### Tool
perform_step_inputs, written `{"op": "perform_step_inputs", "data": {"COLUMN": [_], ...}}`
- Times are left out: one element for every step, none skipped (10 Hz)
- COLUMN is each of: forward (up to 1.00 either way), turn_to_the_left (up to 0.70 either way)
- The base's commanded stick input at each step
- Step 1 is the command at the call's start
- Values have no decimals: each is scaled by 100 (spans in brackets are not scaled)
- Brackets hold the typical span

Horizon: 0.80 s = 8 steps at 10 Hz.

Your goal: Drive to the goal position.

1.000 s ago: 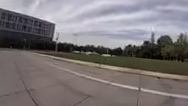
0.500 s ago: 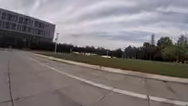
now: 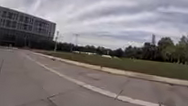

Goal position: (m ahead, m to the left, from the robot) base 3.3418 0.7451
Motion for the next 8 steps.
{"op": "perform_step_inputs", "data": {"forward": [70, 70, 70, 70, 70, 70, 70, 70], "turn_to_the_left": [35, 35, 35, 35, 35, 35, 35, 35]}}
